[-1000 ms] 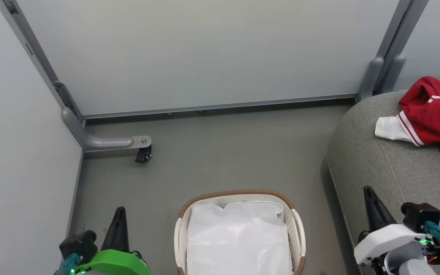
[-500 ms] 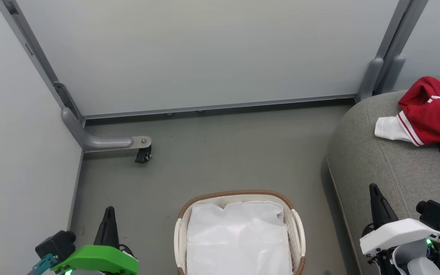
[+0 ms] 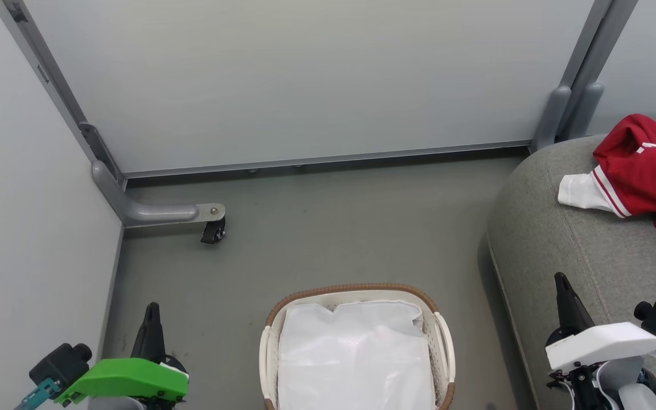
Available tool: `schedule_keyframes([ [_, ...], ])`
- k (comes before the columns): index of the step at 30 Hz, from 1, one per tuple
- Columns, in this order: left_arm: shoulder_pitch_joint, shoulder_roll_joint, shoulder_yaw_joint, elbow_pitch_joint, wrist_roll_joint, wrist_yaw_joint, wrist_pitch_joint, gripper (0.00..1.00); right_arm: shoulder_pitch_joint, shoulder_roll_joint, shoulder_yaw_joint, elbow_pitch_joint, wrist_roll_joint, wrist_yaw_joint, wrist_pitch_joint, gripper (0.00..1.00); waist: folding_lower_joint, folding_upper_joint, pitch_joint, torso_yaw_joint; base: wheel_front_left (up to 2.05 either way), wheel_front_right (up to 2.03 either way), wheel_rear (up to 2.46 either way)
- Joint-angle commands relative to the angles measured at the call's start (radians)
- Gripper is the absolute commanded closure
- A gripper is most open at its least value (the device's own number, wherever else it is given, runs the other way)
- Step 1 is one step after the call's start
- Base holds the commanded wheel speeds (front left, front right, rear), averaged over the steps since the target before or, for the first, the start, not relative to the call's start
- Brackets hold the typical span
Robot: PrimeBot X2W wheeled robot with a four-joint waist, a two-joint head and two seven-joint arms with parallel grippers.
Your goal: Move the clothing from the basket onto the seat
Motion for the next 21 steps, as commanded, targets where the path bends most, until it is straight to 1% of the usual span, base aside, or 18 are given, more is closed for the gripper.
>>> schedule_keyframes([
  [1,-0.031,0.002,0.011,-0.018,-0.032,-0.006,0.007,1.00,-0.015,-0.007,-0.004,-0.019,0.038,0.000,0.008,1.00,0.0000,0.0000,0.000,0.000,0.00,0.00,0.00],
  [21,-0.045,0.002,0.057,-0.038,-0.250,-0.020,0.069,1.00,-0.018,-0.010,-0.012,-0.038,0.287,-0.001,0.070,1.00,0.0000,0.0000,-0.001,-0.001,0.00,0.00,0.00],
])
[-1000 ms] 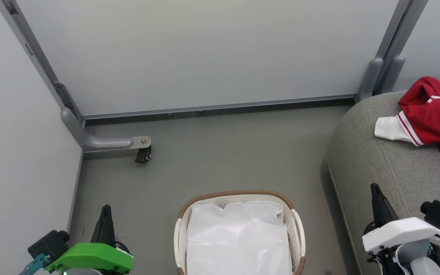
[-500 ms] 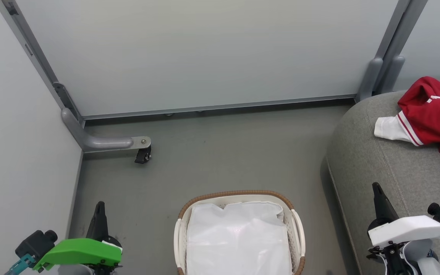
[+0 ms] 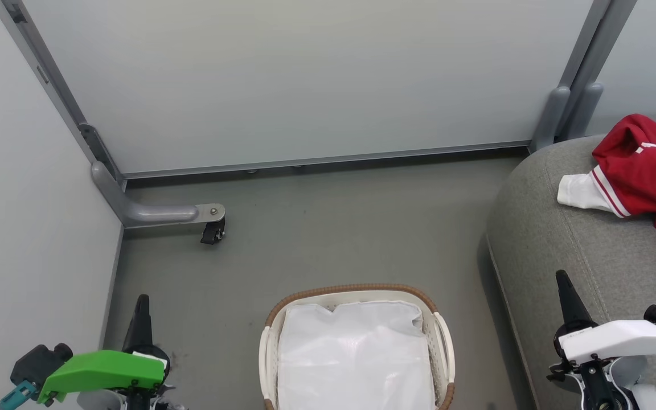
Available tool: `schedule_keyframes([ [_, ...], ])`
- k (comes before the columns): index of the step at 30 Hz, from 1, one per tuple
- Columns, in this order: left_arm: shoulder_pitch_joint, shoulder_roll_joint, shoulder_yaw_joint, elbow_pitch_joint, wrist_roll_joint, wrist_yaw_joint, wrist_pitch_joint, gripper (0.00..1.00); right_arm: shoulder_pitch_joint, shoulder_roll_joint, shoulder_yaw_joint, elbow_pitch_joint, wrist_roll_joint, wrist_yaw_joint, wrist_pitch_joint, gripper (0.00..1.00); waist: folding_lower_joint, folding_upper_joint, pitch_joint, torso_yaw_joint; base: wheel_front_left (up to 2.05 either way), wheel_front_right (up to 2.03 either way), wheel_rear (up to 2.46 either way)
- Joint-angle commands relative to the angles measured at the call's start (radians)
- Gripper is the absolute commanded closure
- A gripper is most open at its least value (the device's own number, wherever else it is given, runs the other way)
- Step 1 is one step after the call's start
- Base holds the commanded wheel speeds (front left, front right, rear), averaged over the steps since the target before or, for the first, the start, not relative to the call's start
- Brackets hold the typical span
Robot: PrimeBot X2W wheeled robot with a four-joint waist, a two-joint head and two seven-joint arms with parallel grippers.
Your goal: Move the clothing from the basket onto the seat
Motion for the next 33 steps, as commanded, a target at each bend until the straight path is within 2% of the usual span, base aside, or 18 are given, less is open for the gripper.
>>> schedule_keyframes([
  [1,-0.030,0.002,0.011,-0.012,-0.030,-0.007,0.006,1.00,-0.017,-0.007,-0.005,-0.015,0.033,0.000,0.008,1.00,0.0000,0.0000,0.000,0.000,0.00,0.00,0.00],
  [33,-0.046,0.003,0.068,-0.037,-0.303,-0.024,0.084,1.00,-0.019,-0.010,-0.015,-0.039,0.344,0.000,0.086,1.00,0.0000,0.0000,-0.002,-0.002,0.00,0.00,0.00],
])
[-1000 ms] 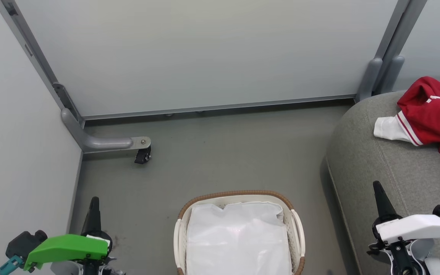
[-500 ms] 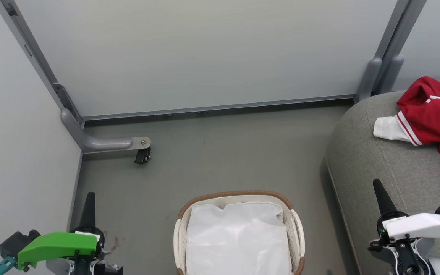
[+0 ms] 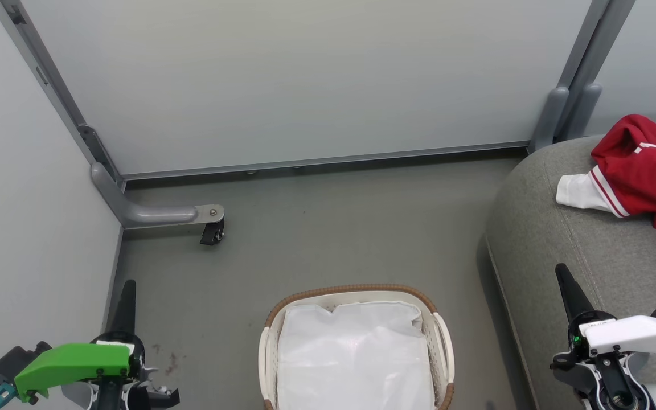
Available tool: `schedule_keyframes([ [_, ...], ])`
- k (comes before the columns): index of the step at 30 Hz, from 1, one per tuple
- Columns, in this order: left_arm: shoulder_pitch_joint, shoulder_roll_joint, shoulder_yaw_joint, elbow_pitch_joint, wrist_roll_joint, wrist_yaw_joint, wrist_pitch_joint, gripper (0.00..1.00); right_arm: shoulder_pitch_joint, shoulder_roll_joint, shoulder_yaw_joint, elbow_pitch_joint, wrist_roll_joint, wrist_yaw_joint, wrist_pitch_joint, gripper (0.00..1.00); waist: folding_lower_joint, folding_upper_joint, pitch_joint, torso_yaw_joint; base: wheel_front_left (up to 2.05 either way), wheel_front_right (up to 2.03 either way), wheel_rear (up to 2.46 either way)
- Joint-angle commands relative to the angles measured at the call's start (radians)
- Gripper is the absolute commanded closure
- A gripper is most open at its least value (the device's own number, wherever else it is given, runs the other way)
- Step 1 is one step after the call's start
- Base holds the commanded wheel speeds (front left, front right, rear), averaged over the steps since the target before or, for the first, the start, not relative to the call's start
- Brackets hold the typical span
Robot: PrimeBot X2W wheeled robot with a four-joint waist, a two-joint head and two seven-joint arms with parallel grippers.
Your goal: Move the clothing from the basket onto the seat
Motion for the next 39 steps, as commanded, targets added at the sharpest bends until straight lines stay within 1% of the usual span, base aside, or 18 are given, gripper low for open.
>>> schedule_keyframes([
  [1,-0.022,0.003,0.009,-0.008,-0.025,-0.007,0.006,1.00,-0.015,-0.006,-0.004,-0.011,0.026,0.000,0.006,1.00,0.0000,0.0000,0.000,0.000,0.00,0.00,0.00],
  [12,-0.025,0.003,0.026,-0.016,-0.109,-0.011,0.029,1.00,-0.015,-0.007,-0.007,-0.018,0.124,0.000,0.031,1.00,0.0000,0.0000,-0.001,-0.001,0.00,0.00,0.00],
  [30,-0.033,0.004,0.050,-0.026,-0.223,-0.019,0.062,1.00,-0.014,-0.009,-0.011,-0.026,0.253,0.000,0.063,1.00,0.0000,0.0000,-0.002,-0.002,0.00,0.00,0.00],
  [39,-0.031,0.004,0.052,-0.025,-0.231,-0.020,0.066,1.00,-0.014,-0.009,-0.011,-0.027,0.262,0.000,0.065,1.00,0.0000,0.0000,-0.002,-0.002,0.00,0.00,0.00],
])
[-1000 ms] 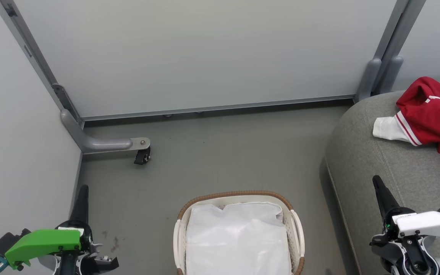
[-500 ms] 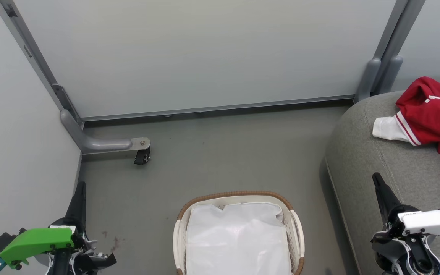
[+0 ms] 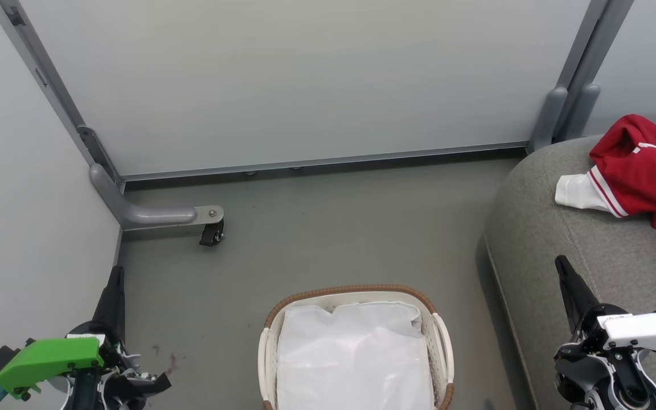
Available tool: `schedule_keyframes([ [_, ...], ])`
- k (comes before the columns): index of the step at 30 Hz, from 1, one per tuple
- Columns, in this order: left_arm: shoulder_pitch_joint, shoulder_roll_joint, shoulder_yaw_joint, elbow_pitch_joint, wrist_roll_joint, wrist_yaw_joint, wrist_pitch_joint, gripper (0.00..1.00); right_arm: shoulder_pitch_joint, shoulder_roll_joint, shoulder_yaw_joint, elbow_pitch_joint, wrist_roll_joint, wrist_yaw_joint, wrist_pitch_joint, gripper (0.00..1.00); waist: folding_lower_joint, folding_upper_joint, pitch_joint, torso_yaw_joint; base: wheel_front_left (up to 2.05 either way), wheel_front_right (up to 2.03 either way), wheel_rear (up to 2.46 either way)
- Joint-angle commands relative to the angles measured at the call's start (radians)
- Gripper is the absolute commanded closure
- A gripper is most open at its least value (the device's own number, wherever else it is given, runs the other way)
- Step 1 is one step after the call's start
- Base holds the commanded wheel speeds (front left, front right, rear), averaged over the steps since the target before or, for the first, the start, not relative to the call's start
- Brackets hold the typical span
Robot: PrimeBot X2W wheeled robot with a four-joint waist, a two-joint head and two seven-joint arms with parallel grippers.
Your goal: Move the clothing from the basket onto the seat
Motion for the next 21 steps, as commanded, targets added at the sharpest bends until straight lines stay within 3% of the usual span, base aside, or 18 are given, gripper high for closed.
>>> schedule_keyframes([
  [1,-0.011,0.004,0.003,-0.001,-0.004,-0.007,0.005,1.00,-0.008,-0.006,-0.002,-0.004,0.003,0.000,0.003,1.00,0.0000,0.0000,0.000,0.000,0.00,0.00,0.00],
  [21,-0.011,0.004,0.003,-0.002,-0.004,-0.007,0.004,1.00,-0.008,-0.006,-0.002,-0.004,0.003,0.000,0.003,1.00,0.0000,0.0000,0.000,0.000,0.00,0.00,0.00],
])
